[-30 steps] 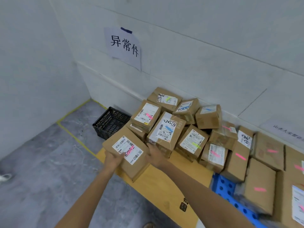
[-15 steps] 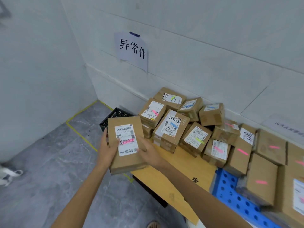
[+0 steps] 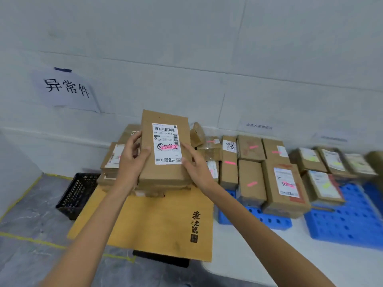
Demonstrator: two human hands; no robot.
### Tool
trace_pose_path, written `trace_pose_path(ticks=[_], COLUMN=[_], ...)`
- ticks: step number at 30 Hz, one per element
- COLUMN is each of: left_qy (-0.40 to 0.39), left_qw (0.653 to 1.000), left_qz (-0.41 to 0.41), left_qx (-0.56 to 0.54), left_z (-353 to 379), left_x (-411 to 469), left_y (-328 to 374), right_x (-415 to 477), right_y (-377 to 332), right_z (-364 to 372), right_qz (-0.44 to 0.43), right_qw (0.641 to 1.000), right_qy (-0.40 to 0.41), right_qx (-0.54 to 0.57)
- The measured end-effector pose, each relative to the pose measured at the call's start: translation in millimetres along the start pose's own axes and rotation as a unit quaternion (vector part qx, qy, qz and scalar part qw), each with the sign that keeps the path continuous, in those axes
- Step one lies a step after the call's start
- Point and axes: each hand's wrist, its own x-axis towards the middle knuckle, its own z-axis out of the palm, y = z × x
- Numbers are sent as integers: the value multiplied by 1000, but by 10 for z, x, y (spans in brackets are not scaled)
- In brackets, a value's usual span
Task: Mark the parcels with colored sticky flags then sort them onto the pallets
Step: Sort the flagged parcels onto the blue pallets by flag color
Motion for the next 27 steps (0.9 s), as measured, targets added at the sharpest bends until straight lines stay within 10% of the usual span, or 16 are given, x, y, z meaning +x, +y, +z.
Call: trace_pose_path(ticks=[12, 27], left_qy=[-237, -277], left_qw=[965, 938], left_qz=[-108, -188], left_qx=[-20, 88], left_z=[1871, 3821], left_x=[79, 1033], left_y=[-73, -348], right_x=[-358, 678], right_y=[525, 1659], right_z=[-1505, -2978], right_qz=[118, 203], right_qw=[979, 970], right_qy=[167, 130], right_qx=[18, -13])
